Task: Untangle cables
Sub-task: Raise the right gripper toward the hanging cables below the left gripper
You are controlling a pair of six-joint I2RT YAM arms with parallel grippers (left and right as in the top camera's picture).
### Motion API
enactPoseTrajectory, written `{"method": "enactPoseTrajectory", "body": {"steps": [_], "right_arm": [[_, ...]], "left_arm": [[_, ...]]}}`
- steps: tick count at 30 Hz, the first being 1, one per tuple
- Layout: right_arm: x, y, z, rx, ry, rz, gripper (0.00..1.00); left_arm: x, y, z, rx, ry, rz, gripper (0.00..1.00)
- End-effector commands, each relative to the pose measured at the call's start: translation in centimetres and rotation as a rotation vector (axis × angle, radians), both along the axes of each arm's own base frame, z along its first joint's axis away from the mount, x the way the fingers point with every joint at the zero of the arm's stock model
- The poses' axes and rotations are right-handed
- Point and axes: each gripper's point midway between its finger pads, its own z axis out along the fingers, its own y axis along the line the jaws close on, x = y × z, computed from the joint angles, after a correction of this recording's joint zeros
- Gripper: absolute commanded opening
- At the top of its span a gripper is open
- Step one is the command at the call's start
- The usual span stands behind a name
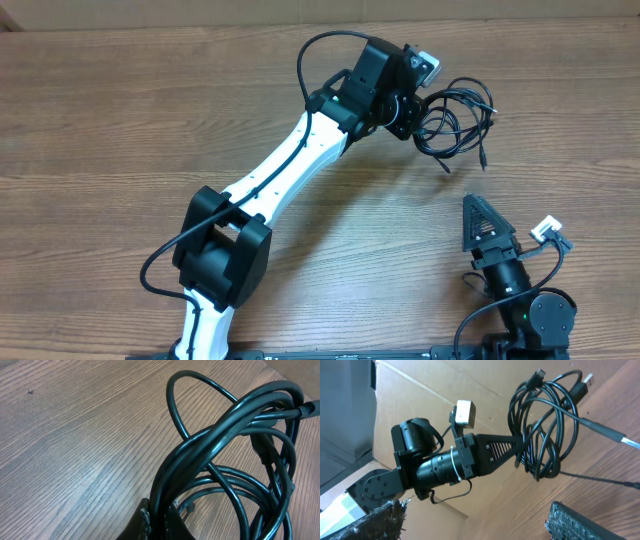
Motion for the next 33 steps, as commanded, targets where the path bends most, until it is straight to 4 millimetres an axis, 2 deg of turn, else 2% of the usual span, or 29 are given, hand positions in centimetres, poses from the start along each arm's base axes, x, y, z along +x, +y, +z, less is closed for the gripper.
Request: {"method": "enactPoseTrajectory", "body": {"steps": [1,6,9,12,14,15,17,21,25,28,33], "right_arm": [[-1.2,0.1,3.7,-0.075,-0.053,-0.002,0.90],[-2.1,-0.1,6.6,-0.232,0.039,-0.016,0.90],[-1.6,0.0,6.6,-0.321,0.170,0.002,0.89],[-0.1,0.0,5.3,-0.387,0.349,0.041,0.83],[0.9,0.0,4.2,-0.406,0.460,0.066,0.74],[1.7,0.0,3.2,-0.412,0.540,0.084,0.65],[2.7,0.1,1.7,-0.412,0.633,0.104,0.59],[4.4,0.1,-1.6,-0.409,0.767,0.131,0.57],[5.6,0.1,-3.6,-0.400,0.832,0.142,0.54],[6.1,0.3,-4.2,-0.371,0.854,0.147,0.47],[6.7,1.0,-3.3,-0.322,0.816,0.164,0.43]], "left_arm": [[-0.3,-0.4,3.3,-0.037,-0.071,-0.024,0.04],[-0.3,-0.4,3.3,-0.036,-0.071,-0.024,0.04],[-0.3,-0.4,3.3,-0.037,-0.071,-0.025,0.04],[-0.9,-0.9,3.5,-0.036,-0.098,-0.086,0.04],[-1.1,-1.1,3.5,-0.034,-0.107,-0.103,0.04],[-1.2,-1.2,3.5,-0.029,-0.116,-0.112,0.04],[-1.2,-1.2,3.4,-0.026,-0.121,-0.116,0.04],[-1.2,-1.0,3.3,-0.018,-0.118,-0.110,0.04],[-1.3,-1.2,3.3,-0.020,-0.118,-0.114,0.04],[-1.5,-1.4,3.3,-0.021,-0.120,-0.118,0.04],[-2.1,-2.1,3.2,0.015,-0.185,-0.175,0.04]]}}
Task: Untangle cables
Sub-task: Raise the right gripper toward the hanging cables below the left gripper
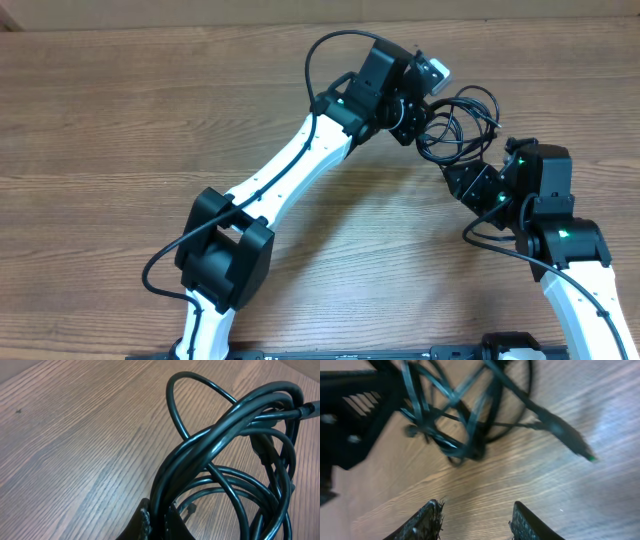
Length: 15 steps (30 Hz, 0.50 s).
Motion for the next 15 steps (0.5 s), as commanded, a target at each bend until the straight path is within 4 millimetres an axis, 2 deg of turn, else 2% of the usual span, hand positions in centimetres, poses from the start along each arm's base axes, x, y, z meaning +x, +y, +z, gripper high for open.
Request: {"method": "enactPoseTrajectory", "body": {"steps": [1,6,15], "right_arm": [[0.5,0.2,1.5,0.043,-0.028,-0.026,0.42],[0.9,-0.1,1.7,0.045,-0.037,-0.052,0.40],[1.1,-2.0,1.0,0.038,0.000,-0.215,0.26]], "left_arm": [[-1.3,-1.3,3.2,-0.020,-0.106,-0.080,0.04],[-2.0,-2.0,3.2,-0.014,-0.120,-0.105,0.04],[-2.5,-2.5,3.2,-0.015,-0.127,-0.128,0.04]]}}
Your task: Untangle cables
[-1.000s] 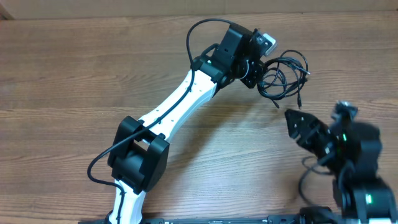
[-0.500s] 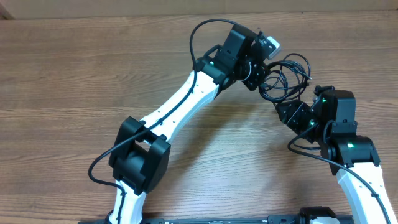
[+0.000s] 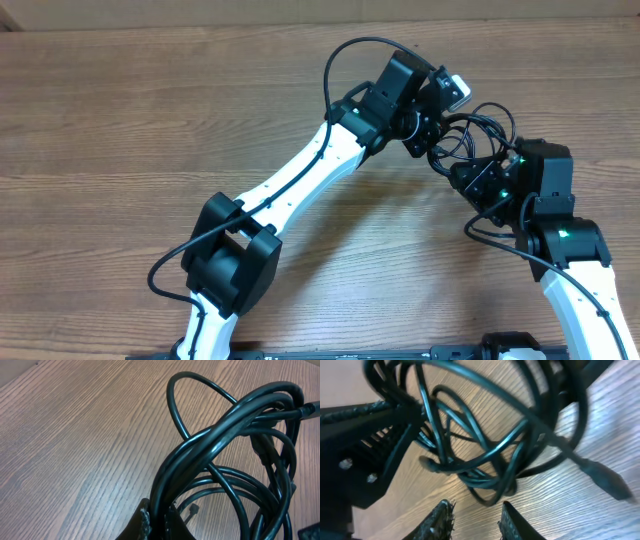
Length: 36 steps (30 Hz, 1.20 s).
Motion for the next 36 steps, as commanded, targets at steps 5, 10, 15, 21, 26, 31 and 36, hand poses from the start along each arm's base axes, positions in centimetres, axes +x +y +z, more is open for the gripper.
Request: {"method": "enactPoseTrajectory", "body": {"steps": [5,10,15,21,26,31,36], "right_arm": [[0.5,-1.3,0.7,0.025,0.002,-0.140,0.21],[0.3,-1.9,-0.2,0.029,0.034,-0.195,0.21],[0.4,-1.9,-0.6,0.042,0.053,-0.212,0.21],[0.6,-1.9,-1.5,0.038,0.083,-0.213,0.17],[0.7,-1.9,-2.3,0.035,0.109,-0.213,0.04],[0.7,-1.8,-2.2,0.038,0.109,-0.211,0.04],[1.2,-0.7,-1.5,0.088,0.079,-0.165,0.04]], "left_arm": [[-0.6,-0.6,3.4,-0.053,-0.057,-0.038,0.04],[-1.5,-1.4,4.2,-0.105,-0.039,-0.097,0.04],[-1.5,-1.4,4.2,-0.105,-0.039,-0.097,0.04],[-1.5,-1.4,4.2,-0.105,-0.039,-0.097,0.04],[-1.5,-1.4,4.2,-0.105,-0.039,-0.096,0.04],[-1.4,-1.3,4.1,-0.101,-0.040,-0.087,0.04],[-1.2,-1.2,4.0,-0.095,-0.045,-0.076,0.04]]}}
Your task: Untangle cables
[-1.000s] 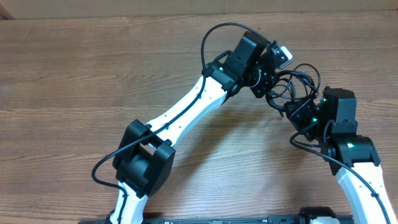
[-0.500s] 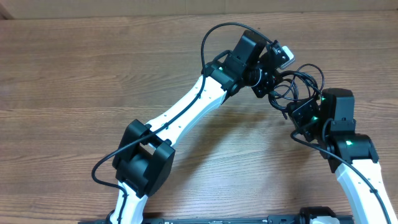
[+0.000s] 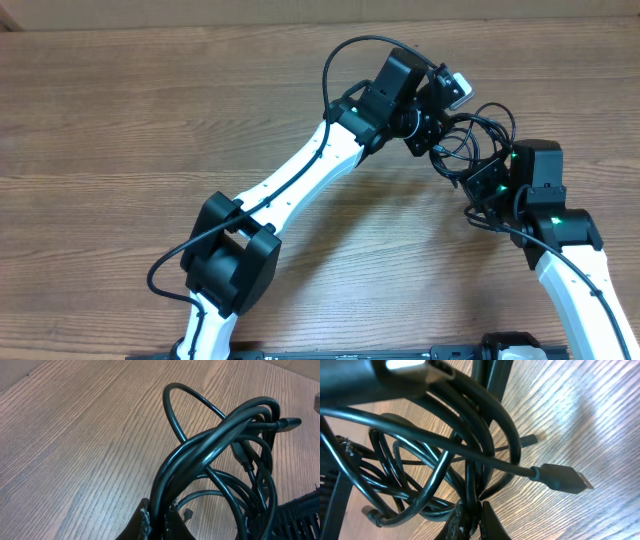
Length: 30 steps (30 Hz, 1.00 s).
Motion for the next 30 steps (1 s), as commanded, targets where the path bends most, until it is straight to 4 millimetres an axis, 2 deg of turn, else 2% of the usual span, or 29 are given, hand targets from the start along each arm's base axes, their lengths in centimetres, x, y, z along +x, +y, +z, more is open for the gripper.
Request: {"method": "enactPoseTrajectory", "body": {"steps": [1,5,15,25,30], "right_arm": [[0.7,0.9,1.1,0.045,-0.048,0.035,0.04],[0.8,1.2,1.4,0.056,-0.062,0.050,0.04],[1.0,2.1,4.2,0.081,-0.174,0.110,0.04],[0.1,4.0,8.8,0.094,-0.360,0.258,0.04],[-0.1,4.2,9.0,0.056,-0.385,0.312,0.04]], "left_arm": [[-0.6,-0.4,3.2,-0.045,-0.050,-0.024,0.04],[-0.5,-0.3,3.2,-0.043,-0.051,-0.022,0.04],[-0.3,-0.2,3.1,-0.037,-0.057,-0.010,0.04],[0.8,0.5,2.7,-0.011,-0.049,0.079,0.04],[1.1,0.6,2.8,-0.017,-0.032,0.114,0.04]]}}
